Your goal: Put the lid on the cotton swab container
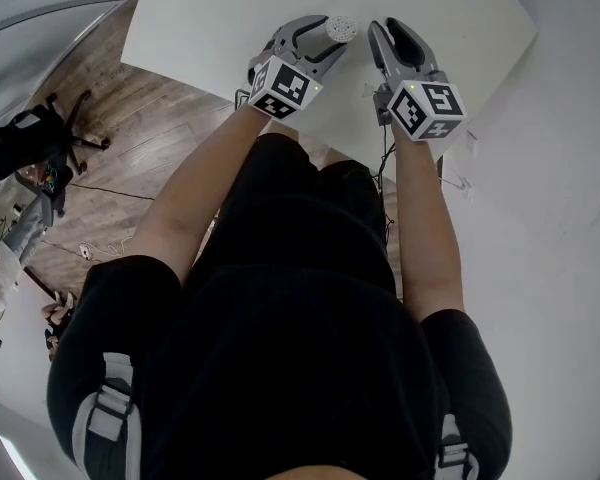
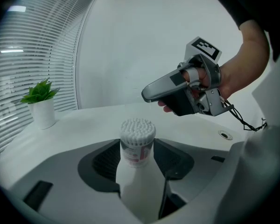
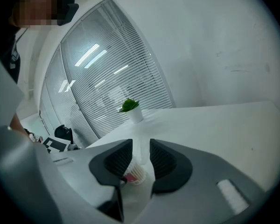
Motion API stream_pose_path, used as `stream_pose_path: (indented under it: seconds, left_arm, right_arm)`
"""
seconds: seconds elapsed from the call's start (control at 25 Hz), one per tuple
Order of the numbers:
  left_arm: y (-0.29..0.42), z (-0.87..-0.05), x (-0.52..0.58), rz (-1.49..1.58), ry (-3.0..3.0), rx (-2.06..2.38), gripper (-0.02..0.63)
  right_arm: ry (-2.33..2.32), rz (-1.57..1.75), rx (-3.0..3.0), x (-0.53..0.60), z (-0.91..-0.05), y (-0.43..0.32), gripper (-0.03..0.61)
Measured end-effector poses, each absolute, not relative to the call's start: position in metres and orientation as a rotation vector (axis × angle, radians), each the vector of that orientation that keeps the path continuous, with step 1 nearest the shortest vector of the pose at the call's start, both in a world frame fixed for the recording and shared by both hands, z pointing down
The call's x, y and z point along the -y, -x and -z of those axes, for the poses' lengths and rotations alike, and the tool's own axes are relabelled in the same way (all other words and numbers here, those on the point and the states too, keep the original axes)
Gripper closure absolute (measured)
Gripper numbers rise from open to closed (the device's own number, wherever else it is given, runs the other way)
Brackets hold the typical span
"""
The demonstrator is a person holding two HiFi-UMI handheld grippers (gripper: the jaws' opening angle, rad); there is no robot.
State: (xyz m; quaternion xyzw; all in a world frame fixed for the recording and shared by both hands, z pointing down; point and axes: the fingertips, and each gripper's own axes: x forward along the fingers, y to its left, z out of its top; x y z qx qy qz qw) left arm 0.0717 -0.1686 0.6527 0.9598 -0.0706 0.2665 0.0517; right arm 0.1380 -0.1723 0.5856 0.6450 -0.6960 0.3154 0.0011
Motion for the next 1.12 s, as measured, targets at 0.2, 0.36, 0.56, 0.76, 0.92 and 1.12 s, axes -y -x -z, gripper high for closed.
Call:
stream_pose_path:
  seconds: [0.2,0.36,0.56,0.76,0.92,1.12]
  left_arm:
    - [-0.071,-0.653,0.168,-0.812,-2.92,0.212,0.39]
    - [-0.071,-0.652,0.168,-0.819,-2.929,0.215,0.39]
    - [-0.069,-0.652,0.167,-0.826,-2.927,0.22,0.391]
    - [-0.068,-0.652,0.168,-0.814,-2.927,0.218,0.393]
    - [-0.07,-0.653,0.168,-0.818,-2.922,0.221,0.393]
    - [-0.071,-0.653,0.168,-0.816,-2.925,0.223,0.394]
  right_arm:
    - [-2.028,-0.988,2.185,0.172,-0.584,-0.137,0.466]
    - [-2.027,-0.97,2.197,0.172,-0.579,-0.135,0.497]
    - [-2.005,-0.957,2.216,0.17,-0.575,-0.13,0.509]
    - [-1.961,-0.929,2.255,0.171,-0.571,-0.122,0.506]
    - [-1.914,-0.901,2.292,0.17,-0.568,-0.114,0.499]
    - [-1.839,-0.889,2.327,0.168,-0.569,-0.105,0.482]
